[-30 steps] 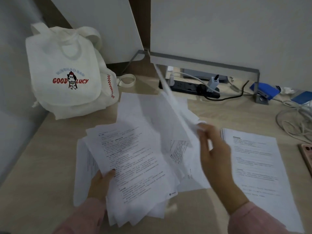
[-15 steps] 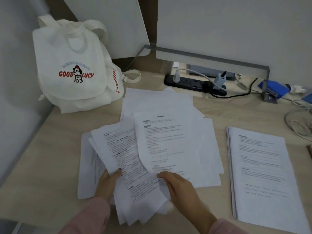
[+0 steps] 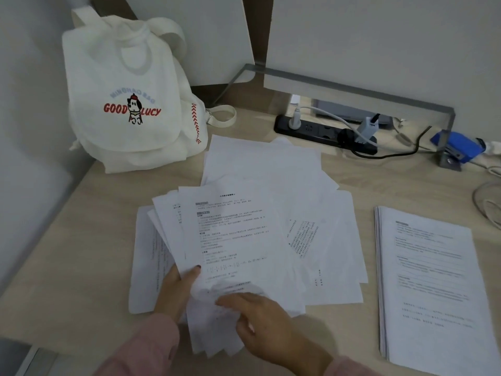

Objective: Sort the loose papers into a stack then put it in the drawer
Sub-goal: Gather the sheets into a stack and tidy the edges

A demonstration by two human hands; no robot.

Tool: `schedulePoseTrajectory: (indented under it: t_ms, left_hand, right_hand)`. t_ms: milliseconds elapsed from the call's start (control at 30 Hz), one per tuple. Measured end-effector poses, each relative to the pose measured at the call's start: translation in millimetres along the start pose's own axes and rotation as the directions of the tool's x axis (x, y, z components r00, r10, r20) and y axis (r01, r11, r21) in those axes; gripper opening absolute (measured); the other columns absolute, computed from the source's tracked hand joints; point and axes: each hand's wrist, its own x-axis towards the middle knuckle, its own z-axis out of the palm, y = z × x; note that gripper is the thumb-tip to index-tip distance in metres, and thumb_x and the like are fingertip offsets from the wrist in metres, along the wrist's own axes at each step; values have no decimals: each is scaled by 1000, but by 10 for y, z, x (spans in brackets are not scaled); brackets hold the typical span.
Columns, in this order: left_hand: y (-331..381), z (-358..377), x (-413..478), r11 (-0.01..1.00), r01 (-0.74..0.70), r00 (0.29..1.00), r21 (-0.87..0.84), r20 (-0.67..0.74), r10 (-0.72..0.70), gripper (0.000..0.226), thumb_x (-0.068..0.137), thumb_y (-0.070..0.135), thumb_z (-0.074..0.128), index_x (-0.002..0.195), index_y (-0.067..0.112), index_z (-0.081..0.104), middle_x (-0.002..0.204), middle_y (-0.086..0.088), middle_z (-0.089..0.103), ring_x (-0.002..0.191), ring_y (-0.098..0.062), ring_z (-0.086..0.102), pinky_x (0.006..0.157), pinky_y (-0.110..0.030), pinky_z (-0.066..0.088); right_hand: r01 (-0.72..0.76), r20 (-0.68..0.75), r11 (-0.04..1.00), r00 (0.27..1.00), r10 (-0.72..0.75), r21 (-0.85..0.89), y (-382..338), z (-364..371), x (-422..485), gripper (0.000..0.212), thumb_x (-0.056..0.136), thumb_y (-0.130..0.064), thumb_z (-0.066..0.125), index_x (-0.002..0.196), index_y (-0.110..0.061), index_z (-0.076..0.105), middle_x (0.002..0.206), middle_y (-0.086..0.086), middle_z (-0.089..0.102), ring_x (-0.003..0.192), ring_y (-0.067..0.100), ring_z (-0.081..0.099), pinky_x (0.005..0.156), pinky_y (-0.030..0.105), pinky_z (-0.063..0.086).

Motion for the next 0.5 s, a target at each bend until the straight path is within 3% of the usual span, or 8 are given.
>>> schedulePoseTrajectory:
  t_ms: [67, 133, 233, 400, 500]
  left_hand:
    - [19, -94, 9, 1000, -9, 999, -11, -35, 8, 34, 92, 11, 52, 125, 14, 55, 106, -2, 63, 97, -25, 57, 92, -37, 43]
    - [36, -217, 16, 999, -27, 996, -38, -84, 24, 32, 91, 13, 53, 123, 19, 56, 99, 5, 64, 96, -23, 58, 93, -37, 43]
    - [67, -444, 27, 998, -58, 984, -21, -172, 53, 33, 92, 12, 52, 125, 13, 56, 105, -1, 62, 100, -24, 56, 92, -36, 41]
    - [95, -750, 52, 998, -62, 959, 19, -274, 65, 34, 92, 10, 50, 125, 6, 54, 111, -11, 58, 99, -25, 52, 89, -38, 39]
    - [38, -810, 90, 999, -30, 955, 17, -296, 33, 35, 92, 9, 50, 127, 4, 52, 119, -14, 58, 108, -32, 54, 89, -37, 37]
  right_hand:
    - [-131, -79, 985, 987, 141, 116, 14, -123, 39, 46, 80, -25, 38, 122, -24, 56, 122, -11, 60, 107, -1, 52, 89, 3, 35]
    - [-284, -217, 942, 922, 320, 180, 104, -275, 137, 38, 85, -18, 41, 120, -20, 56, 116, -15, 57, 105, -6, 50, 88, -2, 31]
    - [-445, -366, 864, 783, 504, 238, 297, -486, 350, 33, 88, 0, 48, 117, -14, 56, 108, -5, 57, 101, 10, 54, 86, 16, 41]
    - [-648, -224, 698, 664, 714, 304, 511, -617, 622, 43, 90, -8, 50, 132, -7, 45, 126, 10, 50, 105, 18, 50, 84, 21, 35]
    - [-698, -156, 618, 608, 778, 360, 521, -589, 710, 40, 89, -9, 52, 128, -9, 47, 114, 8, 55, 95, 20, 51, 72, 22, 38]
